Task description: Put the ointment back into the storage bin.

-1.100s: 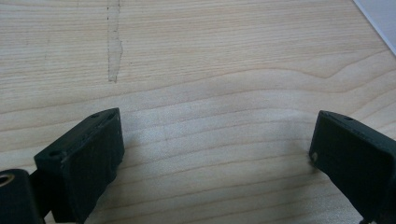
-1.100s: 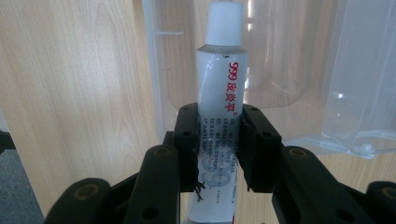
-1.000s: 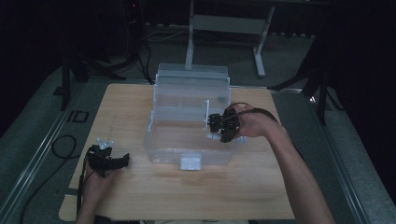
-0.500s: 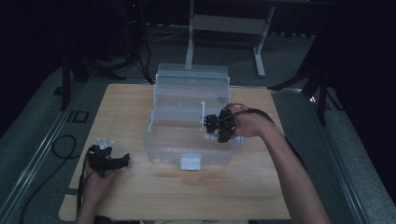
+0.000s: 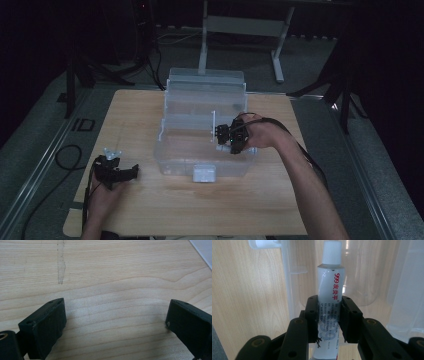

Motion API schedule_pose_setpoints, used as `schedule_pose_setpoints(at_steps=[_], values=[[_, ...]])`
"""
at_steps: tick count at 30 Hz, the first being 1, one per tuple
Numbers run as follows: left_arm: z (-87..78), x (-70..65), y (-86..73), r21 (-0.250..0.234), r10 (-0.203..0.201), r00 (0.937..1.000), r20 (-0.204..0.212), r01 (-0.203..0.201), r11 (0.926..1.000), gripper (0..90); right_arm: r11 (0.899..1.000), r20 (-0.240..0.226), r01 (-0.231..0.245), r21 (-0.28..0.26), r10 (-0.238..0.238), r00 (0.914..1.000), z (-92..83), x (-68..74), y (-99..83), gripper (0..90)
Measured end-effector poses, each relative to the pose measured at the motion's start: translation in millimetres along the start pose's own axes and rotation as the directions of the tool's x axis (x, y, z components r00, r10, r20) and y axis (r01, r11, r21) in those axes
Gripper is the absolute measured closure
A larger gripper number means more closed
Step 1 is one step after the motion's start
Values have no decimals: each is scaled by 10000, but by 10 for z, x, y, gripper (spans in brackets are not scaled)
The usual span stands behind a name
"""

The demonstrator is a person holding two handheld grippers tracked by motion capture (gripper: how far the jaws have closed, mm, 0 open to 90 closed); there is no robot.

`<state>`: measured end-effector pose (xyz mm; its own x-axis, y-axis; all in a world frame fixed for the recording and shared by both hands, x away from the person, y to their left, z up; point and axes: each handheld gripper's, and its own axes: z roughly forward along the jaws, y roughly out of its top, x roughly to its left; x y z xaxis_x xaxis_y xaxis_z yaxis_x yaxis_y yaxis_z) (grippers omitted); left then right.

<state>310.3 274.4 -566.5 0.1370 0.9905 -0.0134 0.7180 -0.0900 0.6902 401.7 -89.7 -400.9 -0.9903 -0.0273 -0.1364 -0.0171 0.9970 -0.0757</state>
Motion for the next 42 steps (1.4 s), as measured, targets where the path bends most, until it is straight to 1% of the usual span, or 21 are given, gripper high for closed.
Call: schedule_pose_setpoints(at_steps=[13, 28, 29, 30, 32, 33, 34, 39, 42], values=[[1, -1, -1, -20, -10, 10000, -2, 10, 10000, 36, 10000, -91, 52, -39, -52, 9999, 51, 12, 36, 700], [1, 0, -1, -16, -1, 10000, -4, 1, 10000, 36, 9997, -95, 261, -8, -261, 9996, 118, 21, 80, 695], [1, 0, -1, -10, 8, 10000, -4, -8, 10000, 36, 9997, -95, 239, 12, -239, 9997, 120, 22, 79, 681], [1, 0, -1, -17, 3, 10000, -4, -3, 10000, 36, 9998, -54, 222, -16, -222, 9997, 120, 22, 74, 629], [2, -1, -1, -24, -8, 10000, -4, 8, 10000, 36, 9995, 64, 159, -271, -157, 9999, 93, 6, 50, 608], [2, -1, -1, -24, -8, 10000, -4, 8, 10000, 36, 9995, 64, 159, -271, -157, 9999, 93, 6, 50, 608], [2, 0, -1, -17, 0, 10000, -1, 0, 10000, 36, 9991, 134, -15, -412, 20, 9999, 54, -1, 14, 572], [1, -1, -1, -18, -1, 10000, -1, 1, 10000, 35, 9976, 294, -262, -646, 281, 9992, -27, -9, -110, 504], [1, -1, -1, -18, 1, 10000, 1, -1, 10000, 35, 9944, 240, -527, -919, 551, 9982, -70, 7, -213, 471]])
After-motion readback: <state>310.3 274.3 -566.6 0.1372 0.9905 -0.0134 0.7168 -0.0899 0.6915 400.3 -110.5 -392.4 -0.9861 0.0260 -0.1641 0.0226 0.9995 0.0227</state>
